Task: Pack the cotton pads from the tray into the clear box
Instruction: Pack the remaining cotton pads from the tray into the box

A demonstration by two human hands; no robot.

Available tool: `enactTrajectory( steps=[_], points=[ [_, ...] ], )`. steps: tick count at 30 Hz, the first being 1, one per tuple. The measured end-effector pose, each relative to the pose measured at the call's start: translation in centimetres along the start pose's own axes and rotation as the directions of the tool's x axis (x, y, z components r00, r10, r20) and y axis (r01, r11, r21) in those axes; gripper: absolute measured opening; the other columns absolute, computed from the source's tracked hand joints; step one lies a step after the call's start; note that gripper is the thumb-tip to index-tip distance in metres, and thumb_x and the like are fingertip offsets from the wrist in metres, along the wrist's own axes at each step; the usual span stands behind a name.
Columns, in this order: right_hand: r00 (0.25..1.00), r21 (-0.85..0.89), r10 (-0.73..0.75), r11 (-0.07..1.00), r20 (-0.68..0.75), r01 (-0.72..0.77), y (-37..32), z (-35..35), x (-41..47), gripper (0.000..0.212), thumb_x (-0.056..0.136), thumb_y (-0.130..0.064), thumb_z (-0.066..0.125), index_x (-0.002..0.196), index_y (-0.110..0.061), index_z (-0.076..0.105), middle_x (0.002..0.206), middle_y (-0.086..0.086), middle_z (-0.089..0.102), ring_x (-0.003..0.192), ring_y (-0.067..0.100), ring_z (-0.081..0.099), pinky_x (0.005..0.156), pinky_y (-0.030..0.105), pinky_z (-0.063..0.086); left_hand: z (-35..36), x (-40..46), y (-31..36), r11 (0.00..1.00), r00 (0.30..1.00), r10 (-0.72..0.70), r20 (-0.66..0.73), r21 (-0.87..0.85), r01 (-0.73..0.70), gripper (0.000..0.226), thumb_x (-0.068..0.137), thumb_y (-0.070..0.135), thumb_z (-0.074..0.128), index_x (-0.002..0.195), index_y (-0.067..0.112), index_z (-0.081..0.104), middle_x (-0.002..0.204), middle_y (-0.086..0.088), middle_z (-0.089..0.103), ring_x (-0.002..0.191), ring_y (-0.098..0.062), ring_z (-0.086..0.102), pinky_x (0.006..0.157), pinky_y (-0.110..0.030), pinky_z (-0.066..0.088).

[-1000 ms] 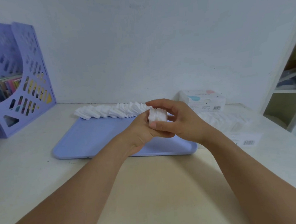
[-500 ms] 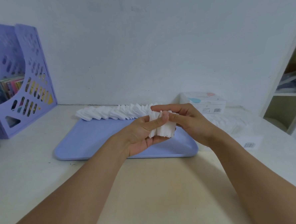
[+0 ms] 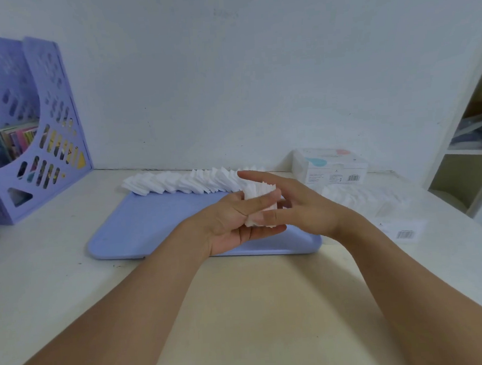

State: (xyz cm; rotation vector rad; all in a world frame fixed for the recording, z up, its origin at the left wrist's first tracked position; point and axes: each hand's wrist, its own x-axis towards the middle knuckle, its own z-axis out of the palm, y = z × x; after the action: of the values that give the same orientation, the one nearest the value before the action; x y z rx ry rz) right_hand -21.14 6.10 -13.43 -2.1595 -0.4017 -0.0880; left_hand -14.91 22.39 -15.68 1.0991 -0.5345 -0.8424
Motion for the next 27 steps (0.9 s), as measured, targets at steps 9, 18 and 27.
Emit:
enactTrajectory(
  steps=[9, 18, 27],
  points=[
    [0.996, 0.062, -0.048, 0.997, 0.07, 0.044, -1.0, -0.9, -0.2, 0.069, 0.077, 0.019, 0.058, 0.142, -0.003, 0.052, 0.138, 0.014, 0.062, 0.129, 0.023, 0.058, 0.105, 0.04, 0.05, -0.2, 0.0, -0.3, 0.987, 0.999, -0.041, 0.021, 0.158, 0.037, 0.04, 0.069, -0.008, 0.063, 0.102, 0.013, 0.07, 0.091, -0.004, 0.069, 0.082, -0.016, 0.068, 0.063, -0.026, 0.055],
    [0.981, -0.091, 0.033, 0.995, -0.193, -0.051, -0.4, -2.4, -0.4, 0.022, 0.082, -0.007, 0.08, 0.103, -0.01, 0.074, 0.096, 0.008, 0.075, 0.09, 0.027, 0.069, 0.081, 0.038, 0.055, 0.9, 1.4, -1.0, 0.96, 0.947, 0.21, -0.244, 0.233, -0.153, 0.047, 0.082, -0.011, 0.058, 0.126, 0.006, 0.055, 0.125, -0.02, 0.063, 0.099, -0.027, 0.073, 0.07, -0.033, 0.061],
    [0.779, 0.21, 0.382, 0.924, -0.497, -0.319, 1.1, -10.3, -6.9, 0.018, 0.093, -0.011, 0.07, 0.104, 0.003, 0.071, 0.089, 0.011, 0.067, 0.068, 0.014, 0.061, 0.06, 0.025, 0.046, 4.6, 2.5, -4.6, 0.315, 0.775, 0.631, 0.027, 0.904, -0.288, 0.053, 0.093, 0.035, 0.067, 0.141, 0.028, 0.045, 0.133, 0.017, 0.05, 0.105, -0.004, 0.054, 0.081, -0.024, 0.048]
  ],
)
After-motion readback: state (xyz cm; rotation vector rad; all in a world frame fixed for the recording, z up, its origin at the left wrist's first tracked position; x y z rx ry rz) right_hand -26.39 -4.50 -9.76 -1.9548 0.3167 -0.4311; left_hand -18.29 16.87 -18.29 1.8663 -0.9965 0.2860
